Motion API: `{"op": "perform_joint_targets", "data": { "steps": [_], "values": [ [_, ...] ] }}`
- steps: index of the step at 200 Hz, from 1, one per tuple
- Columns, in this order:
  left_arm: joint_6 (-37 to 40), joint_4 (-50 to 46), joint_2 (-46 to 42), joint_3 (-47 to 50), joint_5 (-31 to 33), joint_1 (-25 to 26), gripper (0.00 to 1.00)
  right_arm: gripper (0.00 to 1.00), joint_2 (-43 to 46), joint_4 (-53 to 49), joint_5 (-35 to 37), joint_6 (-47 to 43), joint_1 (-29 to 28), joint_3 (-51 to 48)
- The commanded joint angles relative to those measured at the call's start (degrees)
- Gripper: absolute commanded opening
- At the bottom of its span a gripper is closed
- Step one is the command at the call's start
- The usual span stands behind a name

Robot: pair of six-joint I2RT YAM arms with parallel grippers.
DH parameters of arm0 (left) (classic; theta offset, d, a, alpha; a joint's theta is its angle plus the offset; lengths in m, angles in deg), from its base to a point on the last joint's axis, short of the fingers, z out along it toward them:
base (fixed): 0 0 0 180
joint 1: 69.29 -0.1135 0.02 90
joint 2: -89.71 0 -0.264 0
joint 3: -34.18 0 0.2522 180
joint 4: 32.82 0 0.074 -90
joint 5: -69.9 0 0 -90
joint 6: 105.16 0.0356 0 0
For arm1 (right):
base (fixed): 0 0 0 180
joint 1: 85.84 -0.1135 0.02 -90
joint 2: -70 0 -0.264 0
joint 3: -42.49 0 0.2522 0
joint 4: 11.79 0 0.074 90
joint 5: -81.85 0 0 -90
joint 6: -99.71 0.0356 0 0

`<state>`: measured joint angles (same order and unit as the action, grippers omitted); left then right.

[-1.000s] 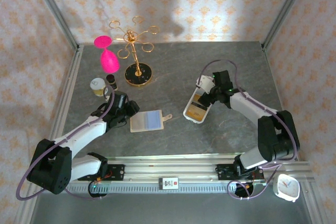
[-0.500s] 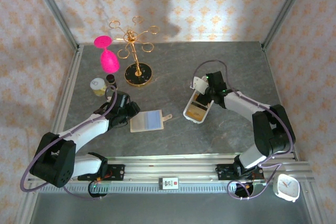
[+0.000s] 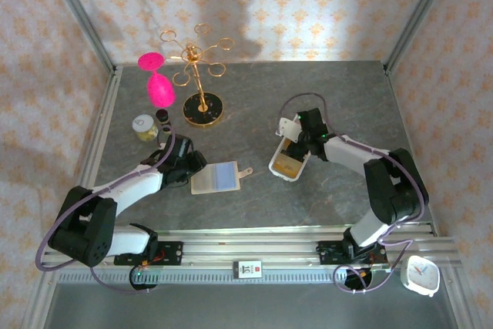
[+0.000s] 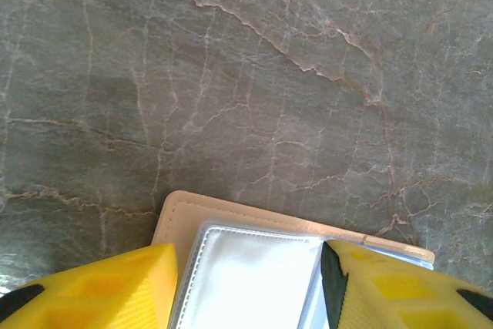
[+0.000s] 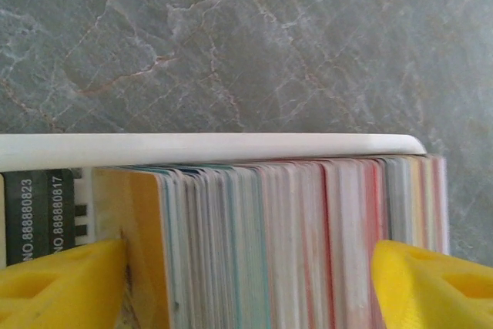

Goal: Put the credit cards into the card holder

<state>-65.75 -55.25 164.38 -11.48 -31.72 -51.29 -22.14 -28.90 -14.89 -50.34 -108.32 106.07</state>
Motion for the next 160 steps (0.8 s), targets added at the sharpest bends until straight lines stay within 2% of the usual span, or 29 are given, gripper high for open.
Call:
{"op": "perform_joint_targets", "data": {
  "steps": [1, 104, 160],
  "values": [
    [0.93, 1.10, 0.51, -2.09, -0.31, 0.19, 0.54, 0.76, -1.61, 0.90, 3.86, 0.05, -0.51, 1.13],
    [2.42, 1.81, 3.17, -2.46, -1.78, 0.15, 0.54, 0.44, 2.02, -2.77, 3.77, 0.51, -1.03, 1.10],
    [2.56, 2.20, 3.59, -2.03, -2.19, 0.19, 0.53, 0.35, 2.77, -3.54, 3.95, 0.86, -1.14, 1.50]
  ]
}}
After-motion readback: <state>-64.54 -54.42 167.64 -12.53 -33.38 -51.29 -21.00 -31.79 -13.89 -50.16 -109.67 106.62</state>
